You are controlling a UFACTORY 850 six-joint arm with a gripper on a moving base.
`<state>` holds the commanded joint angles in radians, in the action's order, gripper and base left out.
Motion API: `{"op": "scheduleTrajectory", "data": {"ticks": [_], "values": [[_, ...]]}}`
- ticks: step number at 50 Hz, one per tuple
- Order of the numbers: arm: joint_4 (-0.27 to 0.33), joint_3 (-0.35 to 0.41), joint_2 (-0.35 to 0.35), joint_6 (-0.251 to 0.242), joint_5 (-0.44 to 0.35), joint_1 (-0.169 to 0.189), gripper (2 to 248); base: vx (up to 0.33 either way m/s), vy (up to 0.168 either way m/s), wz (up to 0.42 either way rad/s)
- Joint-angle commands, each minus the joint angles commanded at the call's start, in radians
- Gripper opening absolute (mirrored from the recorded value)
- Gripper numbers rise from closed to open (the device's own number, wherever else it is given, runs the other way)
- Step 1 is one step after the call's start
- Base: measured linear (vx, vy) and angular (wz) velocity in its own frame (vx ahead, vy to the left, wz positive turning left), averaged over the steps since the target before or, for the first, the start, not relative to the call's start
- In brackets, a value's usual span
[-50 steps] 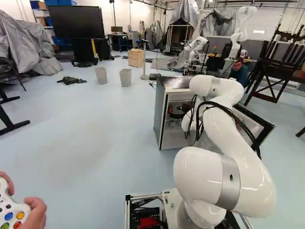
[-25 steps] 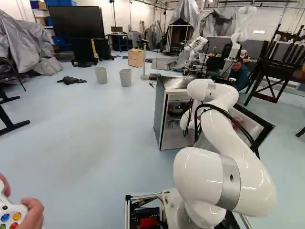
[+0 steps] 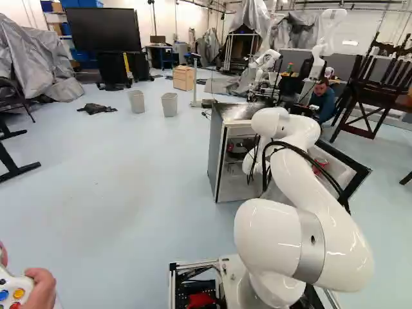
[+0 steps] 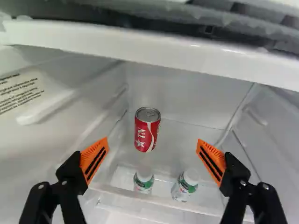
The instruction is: Grab a drink from the fridge
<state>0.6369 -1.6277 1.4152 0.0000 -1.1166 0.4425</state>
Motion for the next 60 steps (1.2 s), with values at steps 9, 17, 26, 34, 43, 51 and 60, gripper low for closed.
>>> {"op": "scheduleTrajectory", "data": {"ticks": [9, 17, 26, 34, 43, 51, 60], "values": [[0.0, -0.031, 0.02, 0.0, 0.001, -0.003, 247, 0.0, 0.0, 0.0], [0.0, -0.075, 0.056, 0.0, 0.001, -0.006, 247, 0.0, 0.0, 0.0], [0.0, -0.119, 0.088, 0.0, 0.001, -0.01, 247, 0.0, 0.0, 0.0], [0.0, -0.159, 0.111, 0.0, 0.001, -0.014, 247, 0.0, 0.0, 0.0], [0.0, -0.212, 0.141, 0.0, 0.001, -0.019, 247, 0.0, 0.0, 0.0], [0.0, -0.261, 0.169, 0.0, 0.001, -0.024, 247, 0.0, 0.0, 0.0], [0.0, -0.313, 0.198, 0.0, 0.001, -0.031, 247, 0.0, 0.0, 0.0]]}}
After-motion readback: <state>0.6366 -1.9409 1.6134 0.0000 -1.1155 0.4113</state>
